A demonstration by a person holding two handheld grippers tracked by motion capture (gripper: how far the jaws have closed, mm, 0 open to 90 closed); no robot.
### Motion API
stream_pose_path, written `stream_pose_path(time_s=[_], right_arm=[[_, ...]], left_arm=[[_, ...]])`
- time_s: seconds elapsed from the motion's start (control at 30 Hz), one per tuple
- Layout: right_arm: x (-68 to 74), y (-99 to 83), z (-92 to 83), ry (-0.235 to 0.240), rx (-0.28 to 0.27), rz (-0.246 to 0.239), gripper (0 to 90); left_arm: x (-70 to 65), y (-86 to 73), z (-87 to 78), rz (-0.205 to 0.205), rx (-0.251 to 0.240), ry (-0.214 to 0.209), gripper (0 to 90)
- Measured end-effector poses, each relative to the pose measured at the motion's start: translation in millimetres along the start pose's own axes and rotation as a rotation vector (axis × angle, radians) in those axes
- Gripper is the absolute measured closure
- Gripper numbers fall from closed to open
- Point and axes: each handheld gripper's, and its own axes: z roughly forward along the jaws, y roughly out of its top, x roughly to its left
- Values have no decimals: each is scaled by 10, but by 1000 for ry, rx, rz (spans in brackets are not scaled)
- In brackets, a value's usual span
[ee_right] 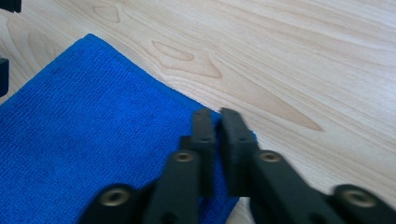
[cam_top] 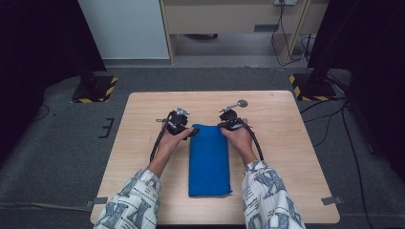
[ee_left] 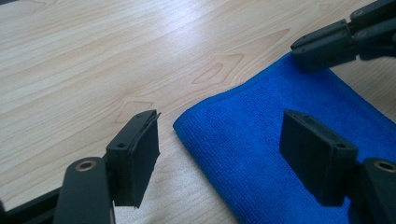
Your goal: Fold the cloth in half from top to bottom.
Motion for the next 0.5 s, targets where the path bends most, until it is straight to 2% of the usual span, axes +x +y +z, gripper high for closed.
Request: stream_pose_path(time_s=[0.13, 0.23, 0.27, 0.33, 0.5], right_arm=[[0, -16, -13, -7, 11, -7, 890], [3, -42, -16, -11, -1, -8, 846], [6, -52, -15, -15, 2, -10, 818], [-3, -67, -2, -30, 1, -3, 706], [-64, -75, 45, -52, -5, 34, 543]], left_arm=[[15, -15, 44, -10, -4, 4, 284], [33, -28, 93, -13, -2, 11, 283], [39, -33, 111, -13, 0, 14, 284], [51, -43, 143, -15, 5, 20, 284], [95, -75, 195, -33, 13, 44, 294]])
